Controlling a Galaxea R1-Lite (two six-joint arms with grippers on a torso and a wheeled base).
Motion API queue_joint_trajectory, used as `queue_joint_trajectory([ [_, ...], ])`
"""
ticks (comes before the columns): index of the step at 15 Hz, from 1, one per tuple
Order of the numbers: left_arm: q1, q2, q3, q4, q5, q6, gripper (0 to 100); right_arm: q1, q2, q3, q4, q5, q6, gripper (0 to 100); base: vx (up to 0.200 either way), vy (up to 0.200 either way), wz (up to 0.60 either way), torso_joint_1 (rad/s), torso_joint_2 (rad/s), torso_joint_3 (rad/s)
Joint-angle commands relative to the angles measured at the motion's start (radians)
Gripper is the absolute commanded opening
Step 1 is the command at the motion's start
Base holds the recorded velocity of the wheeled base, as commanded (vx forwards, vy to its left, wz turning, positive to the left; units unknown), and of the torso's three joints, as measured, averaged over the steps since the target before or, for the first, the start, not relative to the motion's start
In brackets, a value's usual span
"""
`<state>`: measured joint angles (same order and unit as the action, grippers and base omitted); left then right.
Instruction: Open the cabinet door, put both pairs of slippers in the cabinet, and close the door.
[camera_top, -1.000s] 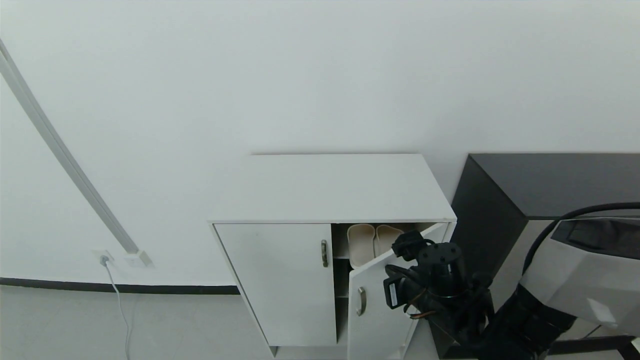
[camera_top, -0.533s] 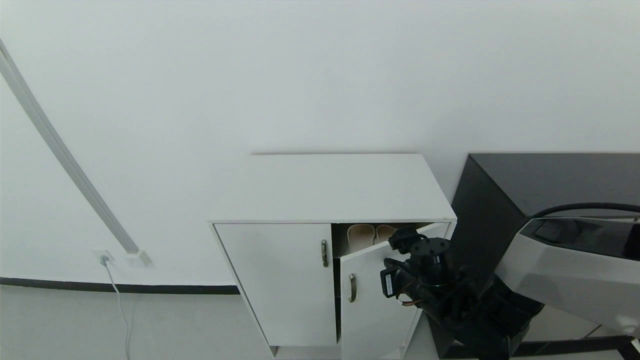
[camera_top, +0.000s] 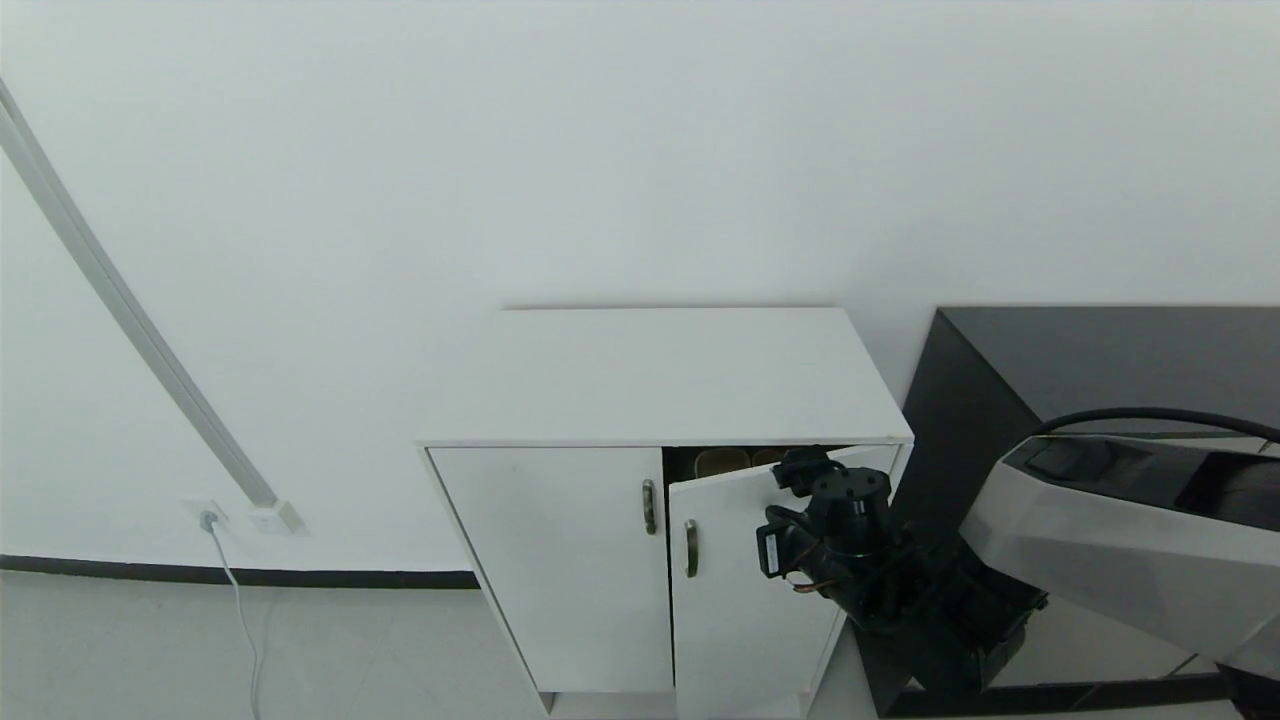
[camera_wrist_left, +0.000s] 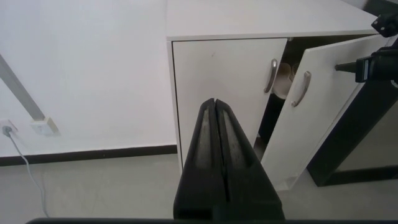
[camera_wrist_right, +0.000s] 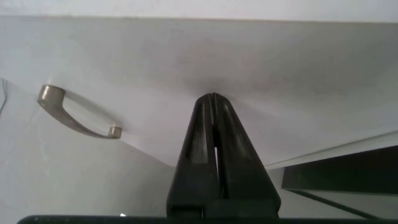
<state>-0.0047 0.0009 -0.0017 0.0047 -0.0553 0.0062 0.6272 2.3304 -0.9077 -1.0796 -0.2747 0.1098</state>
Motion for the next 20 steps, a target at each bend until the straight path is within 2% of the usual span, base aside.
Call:
queue_joint_trajectory([
  [1, 0.0, 0.001, 0.0, 0.0, 0.0, 0.0, 0, -0.009, 0.04, -0.022, 0.0, 0.0, -0.004, 0, 0.0, 0.0, 0.0, 0.0, 0.0, 0.0],
  [9, 0.0, 0.001, 0.0, 0.0, 0.0, 0.0, 0, -0.031, 0.092, -0.112, 0.018, 0.0, -0.005, 0, 0.0, 0.0, 0.0, 0.0, 0.0, 0.0],
  [20, 0.0, 0.001, 0.0, 0.0, 0.002, 0.0, 0, -0.044, 0.125, -0.157, 0.029, 0.0, -0.013, 0, 0.0, 0.0, 0.0, 0.0, 0.0, 0.0],
])
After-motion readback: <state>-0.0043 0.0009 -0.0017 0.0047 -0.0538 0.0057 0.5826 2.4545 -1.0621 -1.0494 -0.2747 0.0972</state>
